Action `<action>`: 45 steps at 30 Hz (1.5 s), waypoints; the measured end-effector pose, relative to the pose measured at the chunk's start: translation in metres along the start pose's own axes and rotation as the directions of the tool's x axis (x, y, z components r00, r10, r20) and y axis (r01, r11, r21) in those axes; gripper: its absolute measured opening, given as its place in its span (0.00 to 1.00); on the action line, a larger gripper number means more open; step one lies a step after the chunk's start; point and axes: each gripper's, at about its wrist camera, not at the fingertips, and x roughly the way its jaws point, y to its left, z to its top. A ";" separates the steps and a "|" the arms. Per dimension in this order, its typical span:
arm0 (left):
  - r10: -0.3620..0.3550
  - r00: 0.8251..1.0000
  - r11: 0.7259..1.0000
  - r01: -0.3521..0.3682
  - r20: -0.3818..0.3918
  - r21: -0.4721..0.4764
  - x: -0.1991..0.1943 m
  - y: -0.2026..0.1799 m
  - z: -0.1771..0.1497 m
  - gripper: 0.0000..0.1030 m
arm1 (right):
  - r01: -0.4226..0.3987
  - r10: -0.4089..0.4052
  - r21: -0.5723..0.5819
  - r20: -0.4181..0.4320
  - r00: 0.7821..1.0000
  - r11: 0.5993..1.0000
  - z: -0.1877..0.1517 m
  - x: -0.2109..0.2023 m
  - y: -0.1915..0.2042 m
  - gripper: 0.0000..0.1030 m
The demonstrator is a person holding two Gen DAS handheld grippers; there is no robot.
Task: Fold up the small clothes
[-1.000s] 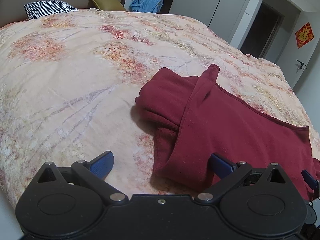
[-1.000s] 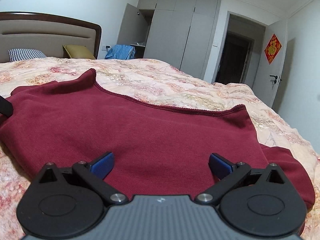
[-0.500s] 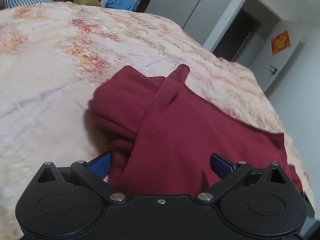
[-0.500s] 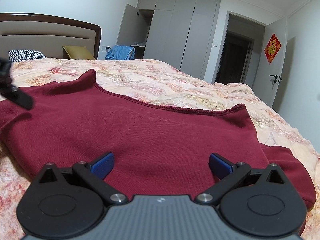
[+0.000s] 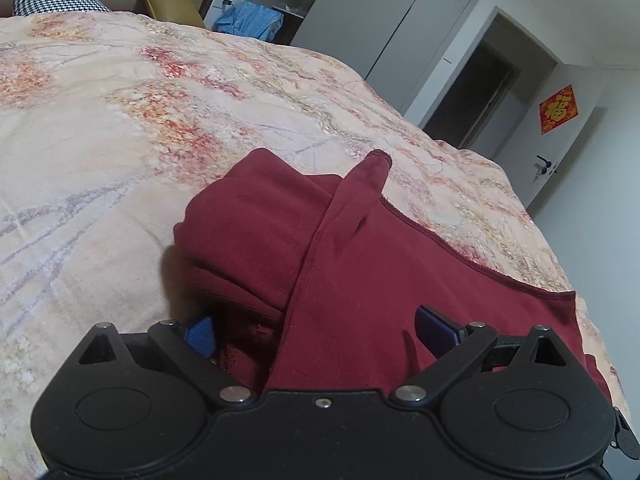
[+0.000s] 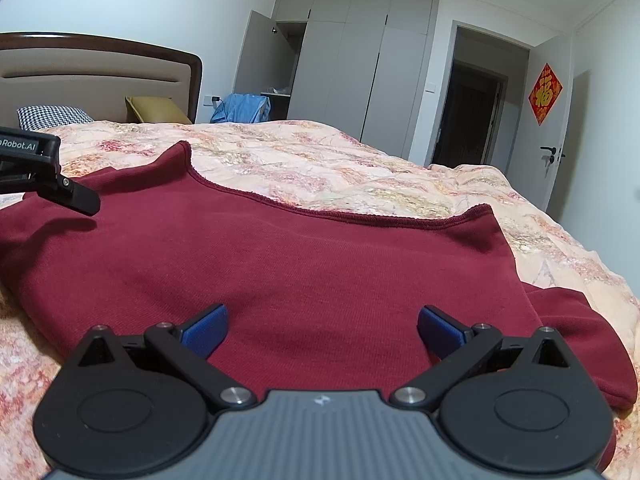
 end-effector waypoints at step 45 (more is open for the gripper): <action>0.044 0.995 0.994 -0.053 0.094 0.098 -0.018 -0.036 0.025 0.14 | -0.035 0.036 0.033 -0.038 0.999 0.999 0.007 0.002 -0.007 1.00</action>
